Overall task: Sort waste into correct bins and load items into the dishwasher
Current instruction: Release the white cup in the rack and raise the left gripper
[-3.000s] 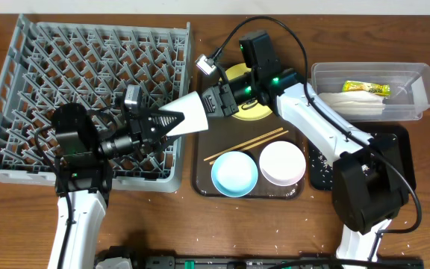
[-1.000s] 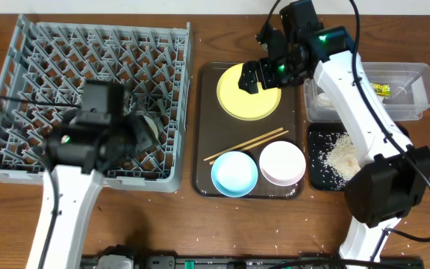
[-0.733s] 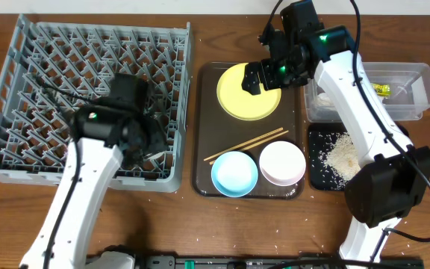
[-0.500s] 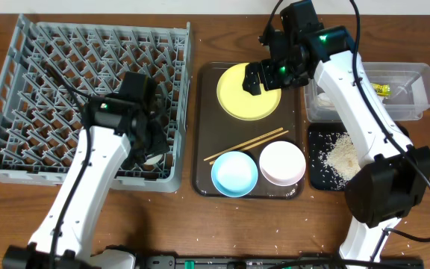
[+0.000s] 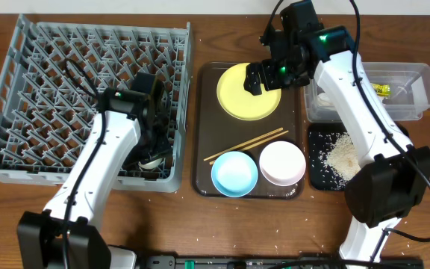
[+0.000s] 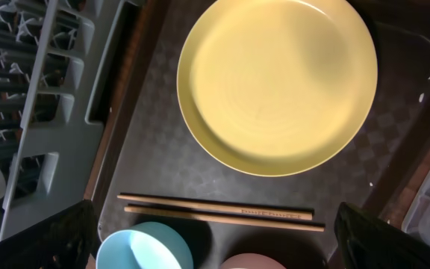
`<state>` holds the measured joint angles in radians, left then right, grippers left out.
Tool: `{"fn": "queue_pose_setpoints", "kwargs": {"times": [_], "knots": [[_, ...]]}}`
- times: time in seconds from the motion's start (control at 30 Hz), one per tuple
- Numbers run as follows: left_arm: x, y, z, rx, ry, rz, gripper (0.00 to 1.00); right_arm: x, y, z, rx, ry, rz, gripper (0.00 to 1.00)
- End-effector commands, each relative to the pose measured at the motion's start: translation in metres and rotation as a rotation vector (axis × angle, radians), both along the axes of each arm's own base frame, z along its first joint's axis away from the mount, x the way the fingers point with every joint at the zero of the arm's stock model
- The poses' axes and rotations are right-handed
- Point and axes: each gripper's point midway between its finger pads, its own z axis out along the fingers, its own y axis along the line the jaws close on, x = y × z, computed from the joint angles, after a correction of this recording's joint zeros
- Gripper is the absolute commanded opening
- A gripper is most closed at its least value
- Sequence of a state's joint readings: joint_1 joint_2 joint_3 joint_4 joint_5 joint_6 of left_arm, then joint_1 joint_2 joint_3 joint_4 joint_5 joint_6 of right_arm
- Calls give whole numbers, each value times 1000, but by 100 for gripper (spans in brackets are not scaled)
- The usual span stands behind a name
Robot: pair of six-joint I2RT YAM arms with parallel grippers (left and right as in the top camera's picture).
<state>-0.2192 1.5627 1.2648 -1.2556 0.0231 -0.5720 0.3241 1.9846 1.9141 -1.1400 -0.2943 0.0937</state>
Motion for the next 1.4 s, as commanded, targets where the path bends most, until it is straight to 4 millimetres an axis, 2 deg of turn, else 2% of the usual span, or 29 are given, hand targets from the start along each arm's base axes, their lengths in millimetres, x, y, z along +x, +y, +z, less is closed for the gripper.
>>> {"fn": "queue_pose_setpoints", "kwargs": {"times": [0.0,0.33,0.4,0.43,0.47,0.5,0.57,0.6,0.8,1.1,1.23,1.33,1.37], "knots": [[6,5,-9,35,10,9,28,-1,4,16,4,-46,20,99],[7,5,-9,35,9,9,64,-2,3,16,1,-44,27,99],[7,5,-9,34,9,9,68,-2,3,16,0,-42,27,99],[6,5,-9,34,10,9,67,-2,3,16,0,-42,27,99],[6,4,-9,26,13,9,42,-2,3,16,0,-42,27,99],[5,1,-9,12,16,10,30,-2,3,16,0,-42,27,99],[5,-2,-9,-3,20,11,15,-2,3,16,0,-42,27,99],[4,-3,-9,-12,21,9,13,-2,3,16,0,-42,27,99],[1,-21,-6,-118,38,-29,12,-3,3,15,-1,-39,27,99],[-2,-20,-4,-119,45,-28,12,-3,3,15,-1,-37,27,99],[-1,-20,8,-123,28,-28,13,-3,3,15,-1,-38,28,99],[-5,-19,16,-122,34,-32,17,-3,3,15,-1,-37,28,99],[-8,-19,16,-120,42,-31,22,-3,3,15,-1,-37,28,99]]}}
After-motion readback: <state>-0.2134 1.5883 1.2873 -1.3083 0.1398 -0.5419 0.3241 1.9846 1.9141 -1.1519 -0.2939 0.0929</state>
